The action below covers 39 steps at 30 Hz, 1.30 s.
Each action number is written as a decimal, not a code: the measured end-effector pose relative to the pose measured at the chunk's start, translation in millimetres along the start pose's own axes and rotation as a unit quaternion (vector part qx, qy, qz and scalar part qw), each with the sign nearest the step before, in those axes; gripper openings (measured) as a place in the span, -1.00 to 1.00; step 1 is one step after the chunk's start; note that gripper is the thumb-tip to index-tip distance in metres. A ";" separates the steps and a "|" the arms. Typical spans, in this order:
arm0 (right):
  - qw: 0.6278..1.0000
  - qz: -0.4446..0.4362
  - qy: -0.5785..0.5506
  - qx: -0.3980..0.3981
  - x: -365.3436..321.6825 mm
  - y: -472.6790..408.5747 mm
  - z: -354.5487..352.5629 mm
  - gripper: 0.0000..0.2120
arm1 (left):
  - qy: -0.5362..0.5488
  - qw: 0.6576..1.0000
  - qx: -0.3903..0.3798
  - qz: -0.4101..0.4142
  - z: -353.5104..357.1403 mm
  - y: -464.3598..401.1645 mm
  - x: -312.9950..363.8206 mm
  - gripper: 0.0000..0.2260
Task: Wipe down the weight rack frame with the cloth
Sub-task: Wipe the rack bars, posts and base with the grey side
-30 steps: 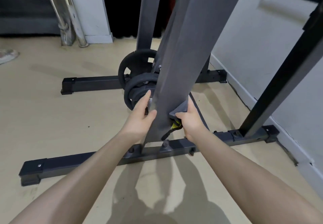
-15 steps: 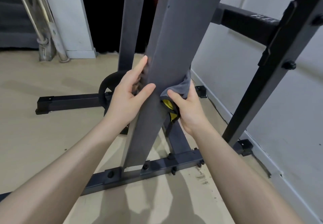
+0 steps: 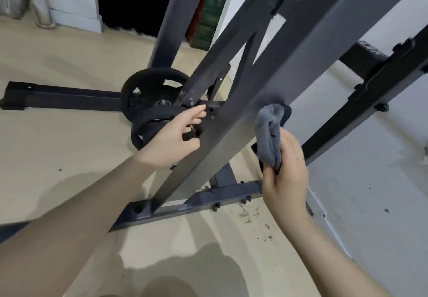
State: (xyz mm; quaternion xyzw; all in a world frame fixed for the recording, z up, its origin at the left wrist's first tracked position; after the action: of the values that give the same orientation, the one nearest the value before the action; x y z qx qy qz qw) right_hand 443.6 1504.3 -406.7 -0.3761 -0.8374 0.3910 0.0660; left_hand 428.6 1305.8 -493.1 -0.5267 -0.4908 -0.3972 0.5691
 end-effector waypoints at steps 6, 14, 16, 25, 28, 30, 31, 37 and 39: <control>0.887 -0.252 0.329 -0.202 -59.4 0.2 113.7 -0.57 | 0.045 0.990 0.114 -0.075 -43.6 39.1 -69.9 -0.41; 0.653 -0.307 0.502 -0.477 -63.4 62.2 242.2 -0.41 | 0.033 0.986 0.119 -0.111 -58.5 94.5 -140.1 -0.45; 0.648 -0.314 0.495 -0.486 -66.5 65.8 248.5 -0.48 | 0.037 0.985 0.112 -0.123 -56.2 99.9 -151.7 -0.46; 0.729 -0.299 0.575 -0.220 -52.5 -94.8 91.0 -0.60 | 0.059 0.997 0.036 -0.044 -31.7 42.8 -78.6 -0.54; 0.756 -0.270 0.576 -0.152 -49.0 -157.6 31.2 -0.52 | 0.048 0.999 0.000 0.021 -16.3 11.3 -24.9 -0.56; 0.760 -0.276 0.577 -0.118 -49.6 -190.1 2.9 -0.49 | 0.059 0.997 -0.012 0.057 -8.9 -5.0 13.1 -0.57; 0.757 -0.290 0.576 -0.101 -48.8 -196.6 -5.7 -0.50 | 0.064 0.995 -0.019 0.073 -4.0 -12.3 31.6 -0.57; 0.753 -0.375 0.538 -0.045 -42.8 -181.7 -5.4 -0.55 | 0.039 0.994 -0.016 0.103 25.5 -32.8 85.5 -0.41; 0.755 -0.403 0.515 -0.040 -41.3 -179.8 -6.1 -0.56 | 0.029 0.995 0.014 0.098 23.5 -36.0 91.1 -0.36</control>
State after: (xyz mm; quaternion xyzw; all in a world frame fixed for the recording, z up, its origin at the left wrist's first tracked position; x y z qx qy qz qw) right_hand 371.4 1405.9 -268.2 -0.1505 -0.7656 0.0412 0.6241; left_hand 409.0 1330.3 -397.4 -0.5524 -0.4253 -0.3476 0.6270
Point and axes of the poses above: each hand's wrist, its own y-axis away from the middle knuckle, its own z-axis out of the palm, x = y × z, the point moved 5 cm from there along -y, towards the middle knuckle, and after that the axes turned 13 degrees about y, right-handed, at the moved point
